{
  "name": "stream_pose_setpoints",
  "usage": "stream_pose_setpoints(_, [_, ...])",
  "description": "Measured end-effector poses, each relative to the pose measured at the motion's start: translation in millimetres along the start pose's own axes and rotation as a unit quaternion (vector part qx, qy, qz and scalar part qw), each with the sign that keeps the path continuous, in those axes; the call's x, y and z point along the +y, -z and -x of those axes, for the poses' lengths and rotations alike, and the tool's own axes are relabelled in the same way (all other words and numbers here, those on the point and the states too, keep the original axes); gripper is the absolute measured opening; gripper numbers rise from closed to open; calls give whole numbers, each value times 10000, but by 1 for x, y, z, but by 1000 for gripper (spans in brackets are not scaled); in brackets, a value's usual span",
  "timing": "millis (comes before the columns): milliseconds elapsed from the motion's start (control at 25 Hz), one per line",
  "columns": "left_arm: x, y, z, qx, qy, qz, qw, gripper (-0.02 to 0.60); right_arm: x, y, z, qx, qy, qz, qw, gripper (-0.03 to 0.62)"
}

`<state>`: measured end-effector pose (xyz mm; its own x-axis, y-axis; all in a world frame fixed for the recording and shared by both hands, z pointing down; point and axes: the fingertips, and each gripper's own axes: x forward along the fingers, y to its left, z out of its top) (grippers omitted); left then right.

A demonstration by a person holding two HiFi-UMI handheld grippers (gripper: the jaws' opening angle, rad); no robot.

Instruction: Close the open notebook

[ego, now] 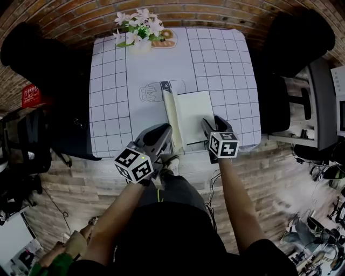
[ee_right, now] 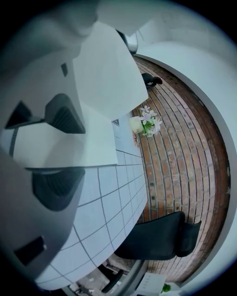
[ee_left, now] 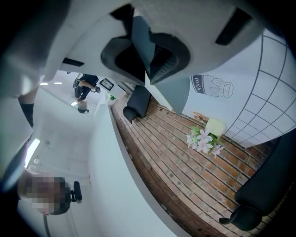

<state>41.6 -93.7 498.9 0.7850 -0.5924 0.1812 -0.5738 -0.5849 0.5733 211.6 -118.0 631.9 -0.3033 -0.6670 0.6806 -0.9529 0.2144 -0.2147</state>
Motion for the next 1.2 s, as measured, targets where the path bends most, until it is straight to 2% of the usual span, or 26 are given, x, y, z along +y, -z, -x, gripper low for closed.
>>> stream_pose_setpoints(400, [-22,-2,-27,22,365,-115,9993,29,-16,-6,20,-196,180,-35,9996,238])
stream_pose_setpoints(840, [-48,9,-66,229,815,-156,9963,40,-57,-5,54,-431,712,-268,9962,235])
stream_pose_setpoints(1080, [-67,22,-88,414,1287,-109,9908,171,-63,-5,65,-488,799,-320,9951,232])
stream_pose_setpoints(1200, [-75,43,-101,839,1504,170,9849,261,-64,-3,68,-490,811,-348,9949,229])
